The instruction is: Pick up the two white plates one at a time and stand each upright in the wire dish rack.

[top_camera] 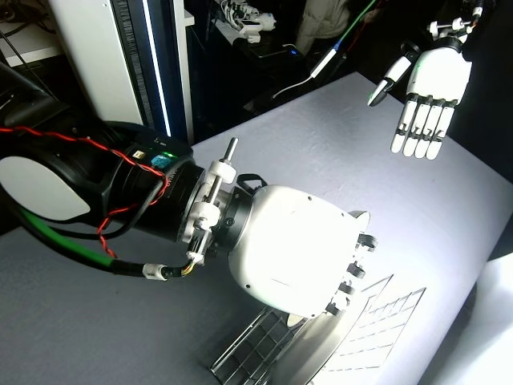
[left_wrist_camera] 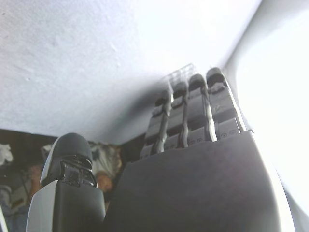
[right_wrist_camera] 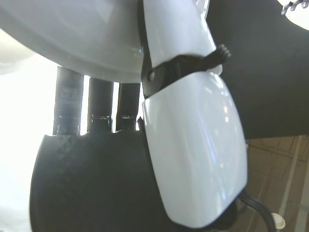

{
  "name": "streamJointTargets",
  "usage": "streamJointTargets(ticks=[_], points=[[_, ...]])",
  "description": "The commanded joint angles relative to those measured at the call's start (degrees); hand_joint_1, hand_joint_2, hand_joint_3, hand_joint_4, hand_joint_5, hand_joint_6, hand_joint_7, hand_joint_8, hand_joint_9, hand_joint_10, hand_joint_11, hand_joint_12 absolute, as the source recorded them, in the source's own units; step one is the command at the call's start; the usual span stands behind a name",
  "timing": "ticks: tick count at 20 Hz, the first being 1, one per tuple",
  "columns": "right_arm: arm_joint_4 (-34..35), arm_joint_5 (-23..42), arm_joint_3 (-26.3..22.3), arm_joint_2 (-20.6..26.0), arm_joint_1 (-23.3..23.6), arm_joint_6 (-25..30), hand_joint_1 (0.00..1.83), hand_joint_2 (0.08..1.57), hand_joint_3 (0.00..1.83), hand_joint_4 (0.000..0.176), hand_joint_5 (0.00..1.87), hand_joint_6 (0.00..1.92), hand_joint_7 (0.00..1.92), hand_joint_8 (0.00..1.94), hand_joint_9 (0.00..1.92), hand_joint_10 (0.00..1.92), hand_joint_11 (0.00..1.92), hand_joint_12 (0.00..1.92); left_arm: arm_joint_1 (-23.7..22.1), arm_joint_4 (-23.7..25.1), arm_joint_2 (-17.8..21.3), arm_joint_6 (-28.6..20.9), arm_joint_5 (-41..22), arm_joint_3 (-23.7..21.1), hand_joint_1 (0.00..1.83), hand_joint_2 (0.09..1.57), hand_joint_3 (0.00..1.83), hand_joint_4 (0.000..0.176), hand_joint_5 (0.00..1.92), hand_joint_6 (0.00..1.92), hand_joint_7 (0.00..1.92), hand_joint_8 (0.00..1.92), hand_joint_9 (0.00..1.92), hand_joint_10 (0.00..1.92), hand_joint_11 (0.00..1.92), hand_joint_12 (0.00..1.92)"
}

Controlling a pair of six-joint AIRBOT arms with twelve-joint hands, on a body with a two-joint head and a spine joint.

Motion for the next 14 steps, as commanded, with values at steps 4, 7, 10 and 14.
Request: streamJointTargets(ticks=[4, 7, 10, 14], points=[[-3.5, 7.6, 1.1, 0.5, -1.5, -0.4, 1.49, 1.10, 0.00, 0.000, 0.91, 1.06, 0.97, 0.87, 0.94, 0.97, 0.82, 1.53, -0.2, -3.4, 0.1, 0.1, 0.5, 0.1, 0.00, 1.19, 0.00, 0.000, 0.00, 0.00, 0.00, 0.00, 0.00, 0.00, 0.00, 0.00], [-5.2, 7.6, 1.5, 0.5, -1.9, -0.5, 1.49, 1.11, 0.00, 0.000, 0.90, 1.06, 0.96, 0.89, 0.94, 0.99, 0.82, 1.54, -0.2, -3.5, 0.1, 0.1, 0.5, 0.0, 0.00, 1.19, 0.00, 0.000, 0.01, 0.00, 0.00, 0.00, 0.00, 0.00, 0.00, 0.00], [-8.2, 7.6, 1.7, 0.5, -2.2, -0.6, 1.49, 1.11, 0.00, 0.000, 0.90, 1.05, 0.97, 0.89, 0.95, 0.98, 0.80, 1.54, 0.2, -3.6, 0.1, 0.1, 0.5, -0.2, 0.00, 1.19, 0.00, 0.000, 0.00, 0.00, 0.00, 0.00, 0.00, 0.00, 0.00, 0.00], [-10.1, 7.6, 1.7, 0.5, -2.3, -0.7, 1.36, 1.15, 0.00, 0.000, 0.84, 1.21, 0.93, 0.99, 0.85, 1.25, 0.71, 1.02, 0.4, -3.7, 0.1, 0.1, 0.5, -0.5, 0.00, 1.19, 0.00, 0.000, 0.00, 0.00, 0.00, 0.00, 0.00, 0.00, 0.00, 0.00]])
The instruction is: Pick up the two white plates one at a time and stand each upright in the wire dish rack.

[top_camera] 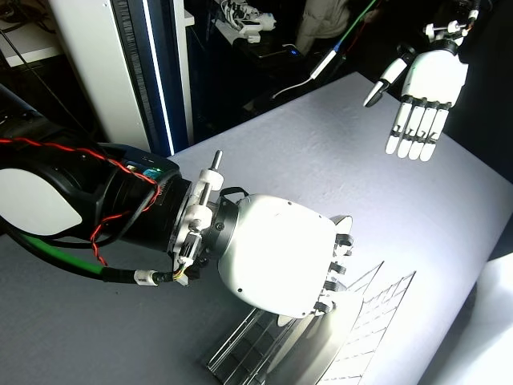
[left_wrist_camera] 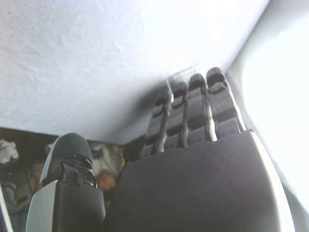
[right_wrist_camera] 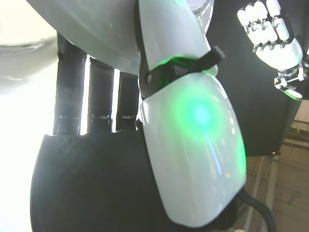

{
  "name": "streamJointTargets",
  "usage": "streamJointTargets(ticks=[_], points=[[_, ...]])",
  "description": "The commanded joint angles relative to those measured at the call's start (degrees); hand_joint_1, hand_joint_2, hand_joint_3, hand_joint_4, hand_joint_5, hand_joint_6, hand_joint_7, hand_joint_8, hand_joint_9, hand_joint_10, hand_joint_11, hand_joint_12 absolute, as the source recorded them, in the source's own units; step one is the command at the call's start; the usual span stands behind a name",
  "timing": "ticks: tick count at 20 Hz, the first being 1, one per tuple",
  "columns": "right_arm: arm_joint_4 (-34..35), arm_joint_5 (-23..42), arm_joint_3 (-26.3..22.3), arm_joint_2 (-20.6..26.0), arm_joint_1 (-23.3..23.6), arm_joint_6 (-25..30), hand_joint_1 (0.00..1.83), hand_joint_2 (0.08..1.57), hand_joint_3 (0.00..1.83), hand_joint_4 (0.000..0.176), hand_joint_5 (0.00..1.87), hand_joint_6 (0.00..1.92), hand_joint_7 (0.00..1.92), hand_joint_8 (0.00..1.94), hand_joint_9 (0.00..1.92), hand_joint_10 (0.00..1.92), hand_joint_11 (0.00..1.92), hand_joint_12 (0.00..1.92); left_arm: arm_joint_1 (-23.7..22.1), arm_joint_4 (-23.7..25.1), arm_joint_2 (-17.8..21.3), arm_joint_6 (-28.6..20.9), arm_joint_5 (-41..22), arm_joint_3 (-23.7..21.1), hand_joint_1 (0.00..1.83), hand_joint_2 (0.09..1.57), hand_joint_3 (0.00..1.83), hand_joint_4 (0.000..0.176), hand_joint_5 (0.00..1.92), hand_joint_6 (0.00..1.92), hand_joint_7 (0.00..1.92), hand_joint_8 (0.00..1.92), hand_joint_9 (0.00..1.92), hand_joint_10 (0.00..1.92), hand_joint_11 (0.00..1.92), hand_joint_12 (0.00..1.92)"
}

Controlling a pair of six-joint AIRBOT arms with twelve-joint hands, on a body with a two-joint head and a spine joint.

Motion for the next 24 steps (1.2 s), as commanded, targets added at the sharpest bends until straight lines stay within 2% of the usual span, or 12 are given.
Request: streamJointTargets(ticks=[1, 2, 3, 4, 5, 6, 7, 9, 16, 19, 20, 24], points=[[0.7, 5.1, 0.3, 0.5, 0.2, 0.0, 1.36, 1.15, 0.00, 0.000, 0.81, 1.24, 0.92, 1.01, 0.84, 1.28, 0.70, 0.99, -0.2, -3.5, 0.3, 0.0, 0.4, -0.1, 0.00, 1.19, 0.00, 0.000, 0.00, 0.00, 0.00, 0.00, 0.00, 0.00, 0.00, 0.00], [0.7, 5.3, 0.3, 0.5, 0.3, 0.0, 1.36, 1.15, 0.00, 0.000, 0.81, 1.24, 0.92, 1.01, 0.84, 1.28, 0.70, 0.99, -0.2, -3.5, 0.3, 0.0, 0.4, -0.1, 0.00, 1.19, 0.00, 0.000, 0.00, 0.00, 0.00, 0.00, 0.00, 0.00, 0.00, 0.00], [0.7, 5.5, 0.3, 0.4, 0.6, 0.0, 1.20, 1.19, 0.00, 0.002, 0.79, 1.30, 0.90, 1.10, 0.86, 0.41, 0.64, 0.96, -0.2, -3.5, 0.2, 0.0, 0.4, -0.1, 0.00, 1.20, 0.00, 0.000, 0.00, 0.00, 0.00, 0.00, 0.00, 0.00, 0.00, 0.00], [0.7, 5.5, 0.3, 0.4, 1.1, 0.0, 1.19, 1.19, 0.00, 0.004, 0.77, 1.33, 0.89, 1.11, 0.91, 0.23, 0.63, 0.94, -0.1, -3.5, 0.2, 0.0, 0.4, -0.1, 0.00, 1.20, 0.00, 0.000, 0.01, 0.00, 0.00, 0.00, 0.00, 0.00, 0.01, 0.00], [0.8, 5.5, 0.3, 0.3, 1.4, 0.1, 1.13, 1.21, 0.00, 0.000, 0.78, 1.28, 0.80, 0.51, 0.90, 0.14, 0.59, 0.95, -0.1, -3.5, 0.2, 0.0, 0.4, -0.1, 0.00, 1.19, 0.00, 0.000, 0.01, 0.01, 0.00, 0.00, 0.00, 0.00, 0.01, 0.01], [0.8, 5.6, 0.3, 0.2, 2.0, 0.3, 1.22, 1.17, 0.00, 0.000, 0.66, 0.61, 0.81, 0.21, 0.88, 0.08, 0.53, 0.94, -0.1, -3.5, 0.2, 0.0, 0.4, -0.1, 0.00, 1.19, 0.00, 0.000, 0.01, 0.00, 0.00, 0.00, 0.00, 0.00, 0.01, 0.00], [1.5, 5.8, 0.2, 0.1, 2.7, 0.7, 1.23, 1.18, 0.00, 0.000, 0.69, 0.27, 0.82, 0.08, 0.85, 0.04, 0.48, 0.97, 0.0, -3.6, 0.2, 0.0, 0.4, -0.1, 0.00, 1.19, 0.00, 0.000, 0.01, 0.00, 0.00, 0.00, 0.00, 0.00, 0.00, 0.00], [1.9, 5.7, 0.0, 0.0, 3.7, 0.9, 1.18, 1.17, 0.00, 0.000, 0.69, 0.05, 0.77, 0.00, 0.78, 0.00, 0.37, 1.00, 0.0, -3.6, 0.2, 0.0, 0.4, -0.1, 0.00, 1.20, 0.00, 0.000, 0.00, 0.00, 0.00, 0.00, 0.00, 0.00, 0.00, 0.00], [2.2, 5.7, -1.2, 0.0, 6.4, 1.3, 1.10, 1.12, 0.00, 0.000, 0.44, 0.00, 0.50, 0.00, 0.50, 0.00, 0.01, 1.16, 0.1, -3.6, 0.2, 0.0, 0.4, -0.1, 0.00, 1.20, 0.00, 0.000, 0.01, 0.00, 0.00, 0.00, 0.00, 0.00, 0.00, 0.00], [1.7, 5.7, -1.7, 0.1, 7.4, 1.2, 1.05, 1.13, 0.00, 0.000, 0.36, 0.00, 0.37, 0.00, 0.36, 0.00, 0.00, 0.99, 0.1, -3.6, 0.2, 0.0, 0.4, -0.1, 0.00, 1.20, 0.00, 0.000, 0.01, 0.00, 0.00, 0.00, 0.00, 0.00, 0.00, 0.00], [0.7, 5.8, -1.7, 0.0, 7.6, 1.2, 1.01, 1.12, 0.00, 0.000, 0.29, 0.00, 0.27, 0.00, 0.25, 0.00, 0.00, 0.81, 0.1, -3.6, 0.2, 0.0, 0.4, -0.1, 0.00, 1.20, 0.00, 0.000, 0.01, 0.00, 0.00, 0.00, 0.00, 0.00, 0.00, 0.00], [-7.2, 8.1, -2.0, 0.0, 8.5, 1.1, 0.31, 1.21, 0.01, 0.000, 0.06, 0.00, 0.08, 0.00, 0.07, 0.00, 0.00, 0.36, 0.3, -4.1, 0.1, 0.0, 0.1, -0.3, 0.00, 1.19, 0.00, 0.000, 0.01, 0.00, 0.00, 0.00, 0.00, 0.00, 0.01, 0.00]])
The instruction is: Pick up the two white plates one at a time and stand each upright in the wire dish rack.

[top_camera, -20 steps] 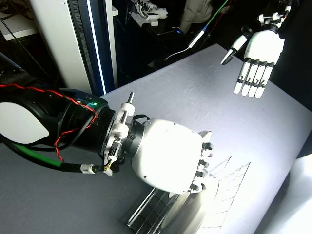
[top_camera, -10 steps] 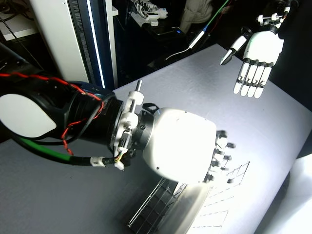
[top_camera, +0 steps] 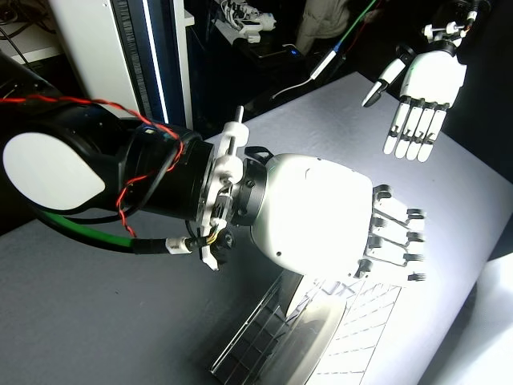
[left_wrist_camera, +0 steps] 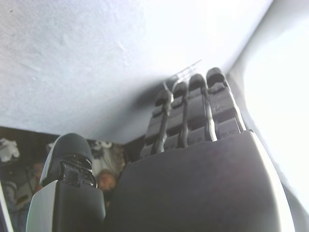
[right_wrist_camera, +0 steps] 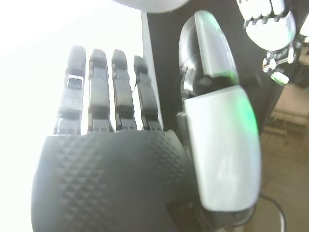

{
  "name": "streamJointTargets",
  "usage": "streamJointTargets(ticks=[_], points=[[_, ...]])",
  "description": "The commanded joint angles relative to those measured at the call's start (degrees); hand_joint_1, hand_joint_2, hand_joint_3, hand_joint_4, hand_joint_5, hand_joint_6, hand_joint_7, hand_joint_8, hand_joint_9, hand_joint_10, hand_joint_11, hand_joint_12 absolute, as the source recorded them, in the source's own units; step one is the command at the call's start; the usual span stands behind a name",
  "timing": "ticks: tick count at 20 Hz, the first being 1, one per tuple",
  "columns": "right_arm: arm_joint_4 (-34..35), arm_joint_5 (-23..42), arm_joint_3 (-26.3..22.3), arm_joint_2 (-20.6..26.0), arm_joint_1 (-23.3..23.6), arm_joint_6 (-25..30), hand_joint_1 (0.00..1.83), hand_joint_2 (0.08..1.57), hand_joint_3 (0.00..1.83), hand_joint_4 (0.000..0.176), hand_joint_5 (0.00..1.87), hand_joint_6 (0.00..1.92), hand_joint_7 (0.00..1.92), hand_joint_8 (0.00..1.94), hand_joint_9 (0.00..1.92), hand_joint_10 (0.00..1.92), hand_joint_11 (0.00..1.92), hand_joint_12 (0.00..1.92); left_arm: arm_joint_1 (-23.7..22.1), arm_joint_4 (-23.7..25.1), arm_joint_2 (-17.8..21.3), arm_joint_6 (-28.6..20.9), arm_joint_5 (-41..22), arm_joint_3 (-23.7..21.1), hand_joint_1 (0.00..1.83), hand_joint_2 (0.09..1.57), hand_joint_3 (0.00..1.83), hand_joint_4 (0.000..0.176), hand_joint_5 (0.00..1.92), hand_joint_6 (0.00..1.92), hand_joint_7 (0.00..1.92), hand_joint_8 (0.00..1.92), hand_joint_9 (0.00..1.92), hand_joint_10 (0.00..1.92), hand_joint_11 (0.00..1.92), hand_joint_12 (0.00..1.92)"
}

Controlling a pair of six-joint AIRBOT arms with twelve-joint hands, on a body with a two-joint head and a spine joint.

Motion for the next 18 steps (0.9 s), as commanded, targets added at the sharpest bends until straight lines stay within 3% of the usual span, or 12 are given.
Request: streamJointTargets(ticks=[1, 3, 4, 9, 13, 16, 18], points=[[-1.0, 8.1, -0.3, 0.3, 0.6, 0.3, 0.07, 1.17, 0.00, 0.000, 0.01, 0.00, 0.02, 0.00, 0.01, 0.00, 0.00, 0.09, -0.3, -4.2, 0.1, 0.0, -0.4, -0.1, 0.00, 1.19, 0.00, 0.000, 0.00, 0.00, 0.00, 0.00, 0.00, 0.00, 0.00, 0.00], [-5.8, 9.4, -0.7, 0.3, 0.4, 0.2, 0.00, 1.09, 0.00, 0.000, 0.00, 0.00, 0.00, 0.00, 0.00, 0.00, 0.00, 0.00, 0.3, -5.6, 0.1, 0.0, -1.5, -0.5, 0.00, 1.19, 0.00, 0.000, 0.00, 0.00, 0.00, 0.00, 0.00, 0.00, 0.00, 0.00], [-11.5, 12.5, -0.8, 0.3, -0.1, -0.2, 0.00, 1.08, 0.00, 0.000, 0.00, 0.00, 0.00, 0.00, 0.00, 0.00, 0.00, 0.00, 1.2, -7.4, 0.1, 0.0, -3.0, -0.6, 0.00, 1.20, 0.00, 0.000, 0.00, 0.00, 0.00, 0.00, 0.00, 0.00, 0.00, 0.00], [-25.2, 18.9, -2.4, 0.3, -0.1, -1.6, 0.00, 1.01, 0.00, 0.000, 0.00, 0.00, 0.00, 0.00, 0.00, 0.00, 0.00, 0.00, 3.5, -9.4, 0.8, 3.5, -8.6, -0.8, 0.00, 1.20, 0.00, 0.000, 0.01, 0.00, 0.00, 0.00, 0.00, 0.00, 0.00, 0.00], [-29.7, 23.6, -3.3, 0.4, -0.3, -3.3, 0.06, 1.00, 0.00, 0.000, 0.00, 0.00, 0.00, 0.00, 0.00, 0.00, 0.00, 0.00, 4.3, -11.6, 3.0, 12.5, -12.0, -3.3, 0.00, 1.19, 0.00, 0.000, 0.00, 0.00, 0.00, 0.00, 0.00, 0.00, 0.00, 0.00], [-31.7, 28.5, -3.5, 0.6, -0.9, -5.9, 0.21, 1.01, 0.00, 0.000, 0.01, 0.00, 0.02, 0.01, 0.01, 0.00, 0.04, 0.02, 1.5, -12.2, 4.3, 12.8, -13.9, -4.0, 0.00, 1.20, 0.00, 0.000, 0.00, 0.00, 0.00, 0.00, 0.00, 0.00, 0.00, 0.00], [-33.4, 32.0, -3.6, 0.8, -1.2, -8.2, 0.42, 1.00, 0.00, 0.000, 0.11, 0.01, 0.12, 0.02, 0.10, 0.01, 0.00, 0.35, 0.1, -12.2, 5.1, 12.1, -14.5, -4.6, 0.00, 1.20, 0.00, 0.000, 0.00, 0.00, 0.00, 0.00, 0.00, 0.00, 0.00, 0.00]])
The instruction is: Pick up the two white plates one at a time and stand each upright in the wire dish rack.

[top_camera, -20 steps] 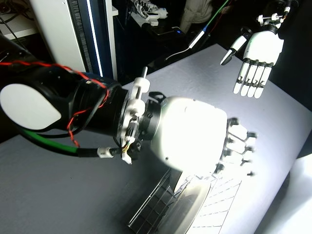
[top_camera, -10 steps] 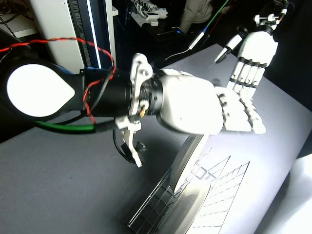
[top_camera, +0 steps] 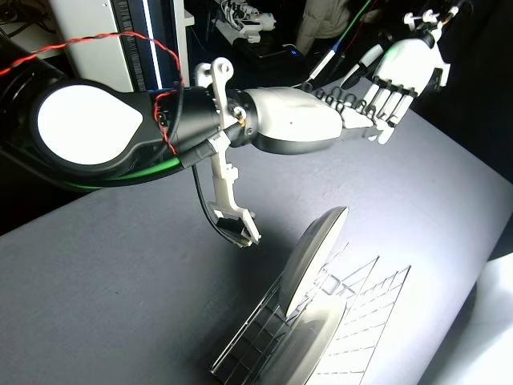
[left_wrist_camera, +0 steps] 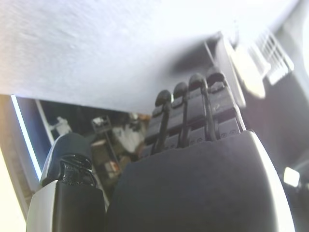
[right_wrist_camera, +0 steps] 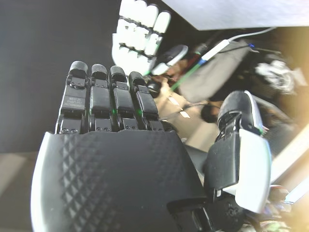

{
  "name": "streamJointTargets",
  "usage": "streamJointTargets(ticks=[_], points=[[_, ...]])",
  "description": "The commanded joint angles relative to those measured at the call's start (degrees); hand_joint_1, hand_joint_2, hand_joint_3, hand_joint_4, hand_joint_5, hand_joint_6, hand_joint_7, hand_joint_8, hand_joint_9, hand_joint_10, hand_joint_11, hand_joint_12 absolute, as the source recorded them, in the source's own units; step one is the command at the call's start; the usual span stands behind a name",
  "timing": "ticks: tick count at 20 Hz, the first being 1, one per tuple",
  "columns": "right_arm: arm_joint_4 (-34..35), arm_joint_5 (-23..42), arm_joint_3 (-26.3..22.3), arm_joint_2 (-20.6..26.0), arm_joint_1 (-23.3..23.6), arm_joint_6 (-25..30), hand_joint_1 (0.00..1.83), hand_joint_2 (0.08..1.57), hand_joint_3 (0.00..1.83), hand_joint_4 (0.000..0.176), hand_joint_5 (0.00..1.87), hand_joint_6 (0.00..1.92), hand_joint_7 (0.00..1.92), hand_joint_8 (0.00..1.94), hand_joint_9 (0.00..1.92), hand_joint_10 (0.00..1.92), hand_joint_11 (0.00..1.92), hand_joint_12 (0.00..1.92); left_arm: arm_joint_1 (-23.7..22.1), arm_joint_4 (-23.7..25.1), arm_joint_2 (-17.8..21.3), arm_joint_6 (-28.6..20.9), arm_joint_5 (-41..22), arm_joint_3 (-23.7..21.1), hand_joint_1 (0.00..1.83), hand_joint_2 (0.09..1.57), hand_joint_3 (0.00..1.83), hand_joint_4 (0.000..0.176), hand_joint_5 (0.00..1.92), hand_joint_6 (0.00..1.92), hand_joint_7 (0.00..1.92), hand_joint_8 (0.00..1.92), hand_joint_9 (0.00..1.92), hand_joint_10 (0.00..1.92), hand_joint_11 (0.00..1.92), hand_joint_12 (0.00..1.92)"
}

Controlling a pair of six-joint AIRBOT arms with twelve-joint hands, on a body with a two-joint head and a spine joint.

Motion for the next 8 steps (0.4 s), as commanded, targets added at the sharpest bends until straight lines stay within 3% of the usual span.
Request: streamJointTargets(ticks=[1, 3, 8], points=[[4.7, 6.8, -0.2, 0.3, 0.1, -1.0, 0.48, 1.01, 0.00, 0.000, 0.13, 0.01, 0.14, 0.02, 0.12, 0.01, 0.00, 0.42, -0.7, -3.7, 0.6, -0.3, -1.7, -0.4, 0.00, 1.20, 0.00, 0.000, 0.01, 0.00, 0.00, 0.00, 0.00, 0.00, 0.00, 0.00], [3.4, 9.5, -0.3, 0.4, 0.0, -2.6, 0.53, 1.03, 0.00, 0.000, 0.17, 0.01, 0.19, 0.01, 0.17, 0.02, 0.00, 0.58, -1.1, -3.3, 1.0, -0.9, -1.6, -1.6, 0.00, 1.20, 0.00, 0.000, 0.00, 0.00, 0.00, 0.00, 0.00, 0.00, 0.00, 0.00], [3.2, 9.7, -2.6, 2.2, -0.4, -3.2, 0.60, 1.02, 0.00, 0.000, 0.22, 0.01, 0.25, 0.01, 0.23, 0.01, 0.00, 0.71, -1.8, -2.3, 1.0, -0.9, -1.4, -1.7, 0.00, 1.20, 0.00, 0.000, 0.01, 0.00, 0.00, 0.00, 0.00, 0.00, 0.00, 0.00]])
